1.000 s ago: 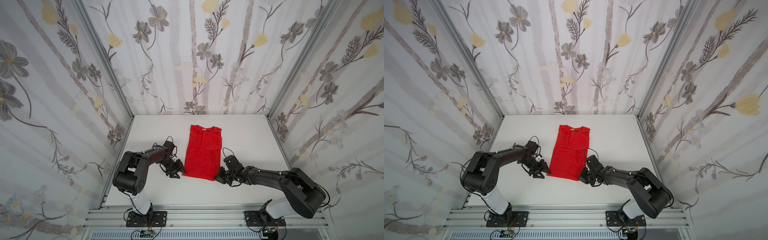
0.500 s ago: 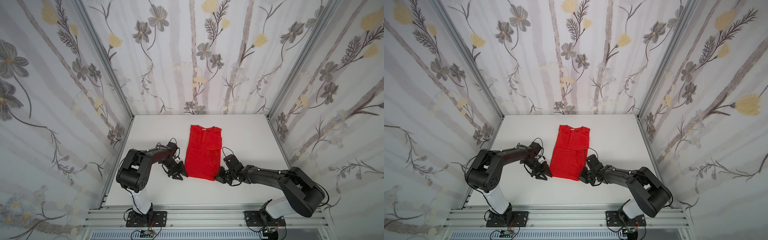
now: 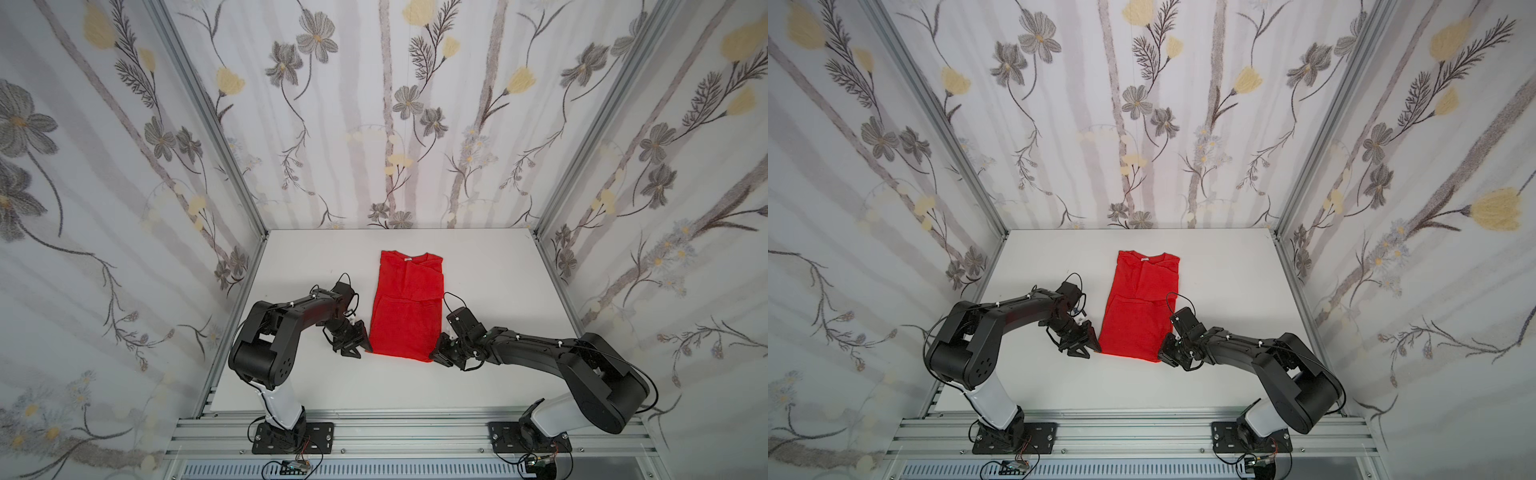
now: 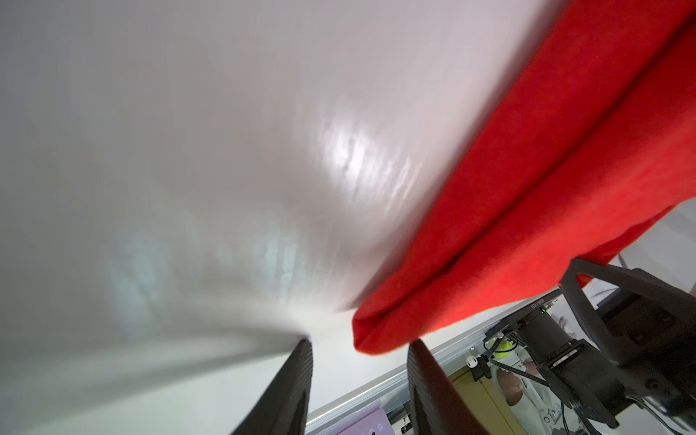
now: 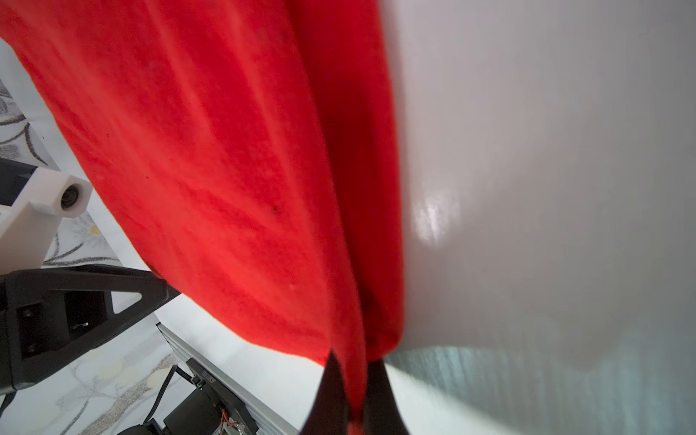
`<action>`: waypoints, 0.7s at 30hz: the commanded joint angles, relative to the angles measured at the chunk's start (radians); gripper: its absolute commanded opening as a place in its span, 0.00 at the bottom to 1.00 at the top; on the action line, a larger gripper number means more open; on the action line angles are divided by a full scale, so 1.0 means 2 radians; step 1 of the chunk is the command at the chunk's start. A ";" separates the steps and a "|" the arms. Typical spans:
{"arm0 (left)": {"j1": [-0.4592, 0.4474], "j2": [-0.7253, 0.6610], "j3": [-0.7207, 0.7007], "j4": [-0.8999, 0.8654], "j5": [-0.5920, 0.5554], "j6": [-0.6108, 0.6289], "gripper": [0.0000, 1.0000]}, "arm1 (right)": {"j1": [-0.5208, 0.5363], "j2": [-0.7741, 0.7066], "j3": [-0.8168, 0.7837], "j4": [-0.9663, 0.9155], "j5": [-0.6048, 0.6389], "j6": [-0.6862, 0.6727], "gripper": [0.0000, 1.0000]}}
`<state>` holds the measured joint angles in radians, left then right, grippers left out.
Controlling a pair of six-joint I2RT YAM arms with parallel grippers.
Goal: Fold and stack t-shirts
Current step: Fold the T-shirt.
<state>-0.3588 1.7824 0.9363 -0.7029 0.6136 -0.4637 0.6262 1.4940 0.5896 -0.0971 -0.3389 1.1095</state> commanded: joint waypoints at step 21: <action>-0.018 0.059 0.021 0.087 -0.173 0.004 0.45 | -0.018 0.018 0.007 -0.090 0.001 -0.043 0.00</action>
<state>-0.3847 1.8477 0.9966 -0.7532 0.6418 -0.4717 0.5922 1.5143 0.6086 -0.1318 -0.3939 1.0458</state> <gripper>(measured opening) 0.427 0.064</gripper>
